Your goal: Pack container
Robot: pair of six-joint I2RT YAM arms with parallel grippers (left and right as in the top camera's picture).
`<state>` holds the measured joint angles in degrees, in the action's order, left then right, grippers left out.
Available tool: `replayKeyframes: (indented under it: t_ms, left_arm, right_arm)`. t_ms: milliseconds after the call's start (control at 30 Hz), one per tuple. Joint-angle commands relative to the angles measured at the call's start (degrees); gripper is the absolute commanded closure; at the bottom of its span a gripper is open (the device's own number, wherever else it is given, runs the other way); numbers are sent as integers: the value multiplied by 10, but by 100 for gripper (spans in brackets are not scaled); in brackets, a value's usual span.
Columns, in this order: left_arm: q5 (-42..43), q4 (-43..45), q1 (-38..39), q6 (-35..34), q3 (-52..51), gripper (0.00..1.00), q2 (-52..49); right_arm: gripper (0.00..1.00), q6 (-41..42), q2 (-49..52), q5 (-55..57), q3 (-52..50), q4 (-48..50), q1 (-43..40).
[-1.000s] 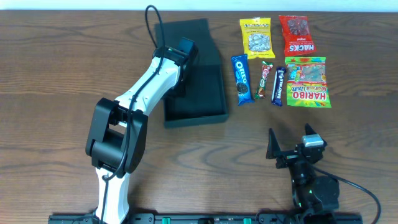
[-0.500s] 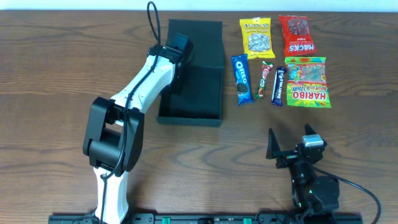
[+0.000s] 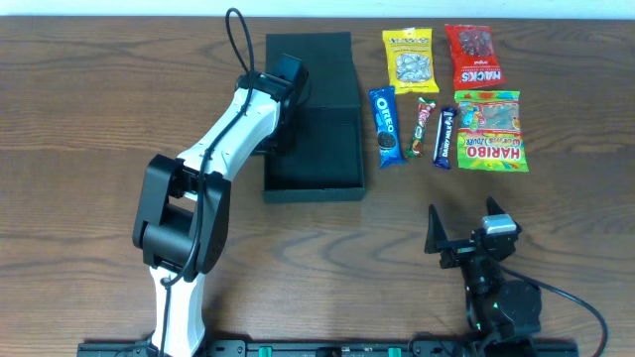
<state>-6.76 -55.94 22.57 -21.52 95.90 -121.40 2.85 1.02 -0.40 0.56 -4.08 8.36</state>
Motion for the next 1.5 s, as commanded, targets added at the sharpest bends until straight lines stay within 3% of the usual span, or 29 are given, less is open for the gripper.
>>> replayKeyframes:
  t_ms: [0, 67, 233, 500, 833, 900, 967, 1167, 1333, 1467]
  left_arm:
    - [11, -1, -2, -12, 0, 16, -3]
    - [13, -6, -2, -12, 10, 4, -3]
    - [9, -16, -2, 10, 77, 5, 32]
    - [-15, 127, -14, 180, 101, 5, 113]
    - [48, 190, -75, 205, 100, 5, 115]
    - [64, 198, -79, 219, 100, 5, 115]
    - [76, 209, -79, 229, 100, 5, 115]
    - [90, 222, -79, 231, 100, 5, 115]
    - [114, 231, -79, 233, 100, 5, 115]
    - [113, 232, -79, 233, 100, 5, 115]
  right_arm:
    - [1, 9, -2, 2, -2, -2, -5]
    - [1, 9, -2, 2, -2, -2, -5]
    - [1, 9, -2, 2, -2, -2, -5]
    - [1, 9, -2, 2, -2, -2, -5]
    - [1, 10, -2, 0, -2, 0, -5]
    - [1, 42, -2, -26, -2, 30, -5]
    - [1, 136, -2, -97, -2, 73, -5]
    - [1, 215, -3, -128, -2, 96, -5]
    - [1, 338, -3, -66, -2, 117, -5]
    - [1, 330, -2, -10, 1, 185, -20]
